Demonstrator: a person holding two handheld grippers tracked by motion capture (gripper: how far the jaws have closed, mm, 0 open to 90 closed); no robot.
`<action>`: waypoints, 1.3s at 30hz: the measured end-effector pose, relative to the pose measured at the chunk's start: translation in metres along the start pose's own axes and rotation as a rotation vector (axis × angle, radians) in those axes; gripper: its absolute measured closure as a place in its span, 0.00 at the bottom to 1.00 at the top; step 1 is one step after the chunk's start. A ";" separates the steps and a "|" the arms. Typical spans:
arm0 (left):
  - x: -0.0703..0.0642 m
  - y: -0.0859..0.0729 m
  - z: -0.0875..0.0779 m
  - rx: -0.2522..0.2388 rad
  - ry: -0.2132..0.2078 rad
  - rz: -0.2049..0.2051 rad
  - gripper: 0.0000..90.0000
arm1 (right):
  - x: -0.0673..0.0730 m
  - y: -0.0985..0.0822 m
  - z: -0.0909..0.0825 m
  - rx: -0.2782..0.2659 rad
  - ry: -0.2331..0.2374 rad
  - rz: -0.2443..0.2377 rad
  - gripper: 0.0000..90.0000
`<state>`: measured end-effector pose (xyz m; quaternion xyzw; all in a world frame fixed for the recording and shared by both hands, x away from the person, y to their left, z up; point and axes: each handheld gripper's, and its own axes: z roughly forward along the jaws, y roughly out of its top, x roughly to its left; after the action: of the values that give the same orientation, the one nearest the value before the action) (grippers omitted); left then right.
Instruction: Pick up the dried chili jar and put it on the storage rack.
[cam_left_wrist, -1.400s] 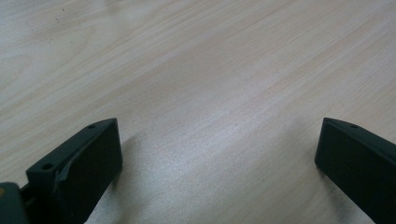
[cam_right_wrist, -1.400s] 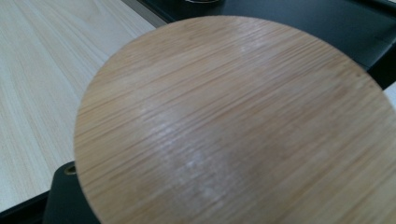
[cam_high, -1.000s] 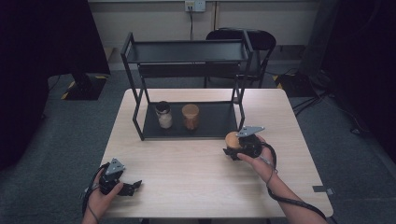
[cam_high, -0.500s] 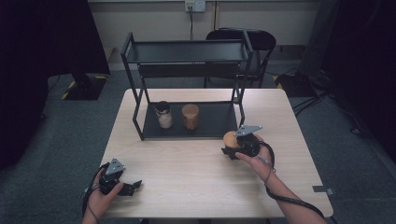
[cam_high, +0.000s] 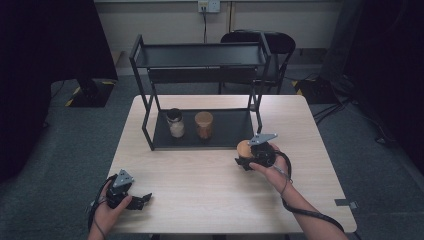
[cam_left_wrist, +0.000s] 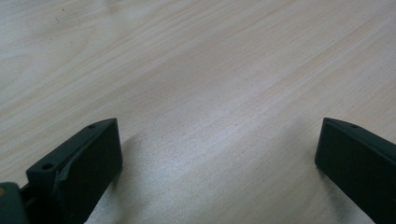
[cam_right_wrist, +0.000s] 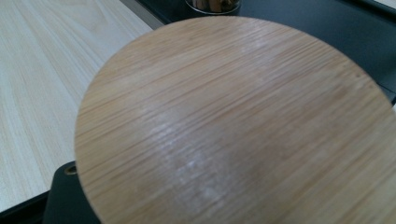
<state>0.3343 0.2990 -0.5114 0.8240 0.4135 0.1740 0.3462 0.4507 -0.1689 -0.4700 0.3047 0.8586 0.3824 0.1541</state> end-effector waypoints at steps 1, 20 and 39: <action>0.000 0.000 0.000 0.000 0.000 0.000 0.00 | 0.000 0.001 0.000 0.001 -0.001 0.001 0.28; 0.000 0.000 0.000 0.000 0.000 0.000 0.00 | -0.001 0.012 0.009 0.002 -0.001 0.002 0.28; 0.000 0.000 0.000 0.000 0.000 0.000 0.00 | -0.003 0.031 0.020 -0.005 -0.005 -0.002 0.28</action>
<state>0.3343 0.2990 -0.5114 0.8240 0.4134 0.1740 0.3462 0.4757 -0.1432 -0.4594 0.3043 0.8576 0.3836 0.1576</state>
